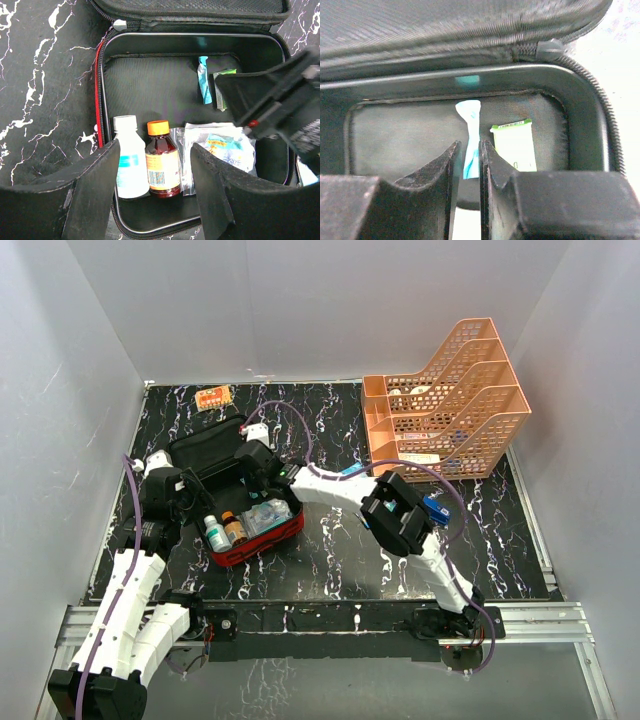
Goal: Organize the medicine kit
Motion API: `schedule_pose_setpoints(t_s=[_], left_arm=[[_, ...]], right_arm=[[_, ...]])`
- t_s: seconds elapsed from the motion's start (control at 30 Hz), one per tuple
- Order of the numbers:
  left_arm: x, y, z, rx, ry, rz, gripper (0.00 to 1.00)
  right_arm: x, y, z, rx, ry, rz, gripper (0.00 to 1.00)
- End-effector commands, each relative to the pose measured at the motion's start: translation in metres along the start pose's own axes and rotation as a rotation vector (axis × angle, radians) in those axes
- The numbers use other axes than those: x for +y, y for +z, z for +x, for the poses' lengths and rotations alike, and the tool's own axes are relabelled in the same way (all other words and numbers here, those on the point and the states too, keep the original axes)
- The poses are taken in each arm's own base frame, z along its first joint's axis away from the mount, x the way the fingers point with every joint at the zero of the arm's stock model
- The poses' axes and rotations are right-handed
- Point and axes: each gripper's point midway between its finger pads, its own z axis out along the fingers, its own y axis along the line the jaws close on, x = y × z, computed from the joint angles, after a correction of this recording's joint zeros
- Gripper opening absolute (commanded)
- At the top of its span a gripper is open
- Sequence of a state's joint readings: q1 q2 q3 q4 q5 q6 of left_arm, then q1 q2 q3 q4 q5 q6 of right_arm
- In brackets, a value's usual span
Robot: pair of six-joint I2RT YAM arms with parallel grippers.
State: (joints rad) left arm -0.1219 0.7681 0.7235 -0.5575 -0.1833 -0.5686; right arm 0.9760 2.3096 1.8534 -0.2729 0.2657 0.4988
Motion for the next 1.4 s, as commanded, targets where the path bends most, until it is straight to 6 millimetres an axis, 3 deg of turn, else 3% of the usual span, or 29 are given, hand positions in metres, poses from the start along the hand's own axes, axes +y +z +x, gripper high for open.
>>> schedule_pose_setpoints(t_s=[0.0, 0.17, 0.27, 0.47, 0.6, 0.87, 1.37], left_arm=[[0.0, -0.001, -0.001, -0.004, 0.01, 0.004, 0.57], [-0.001, -0.001, -0.001, -0.005, 0.009, 0.006, 0.57], [0.0, -0.001, 0.0, -0.005, 0.009, 0.006, 0.57], [-0.001, -0.001, 0.0, -0.003, 0.01, 0.005, 0.57], [0.0, 0.0, 0.0, -0.001, 0.01, 0.003, 0.57], [0.0, 0.0, 0.001, 0.005, 0.01, -0.003, 0.57], [0.001, 0.001, 0.001, 0.008, 0.01, -0.009, 0.57]], right_arm=[[0.02, -0.069, -0.097, -0.217, 0.058, -0.074, 0.19], [0.0, -0.096, -0.112, -0.261, 0.089, -0.052, 0.23], [-0.029, -0.104, -0.113, -0.277, 0.105, 0.019, 0.3], [-0.101, -0.096, -0.084, -0.221, 0.174, 0.169, 0.37], [-0.131, -0.086, -0.064, -0.168, 0.206, 0.227, 0.39], [-0.152, -0.048, -0.021, -0.026, 0.134, 0.307, 0.43], [-0.163, -0.021, 0.007, 0.045, 0.103, 0.356, 0.41]])
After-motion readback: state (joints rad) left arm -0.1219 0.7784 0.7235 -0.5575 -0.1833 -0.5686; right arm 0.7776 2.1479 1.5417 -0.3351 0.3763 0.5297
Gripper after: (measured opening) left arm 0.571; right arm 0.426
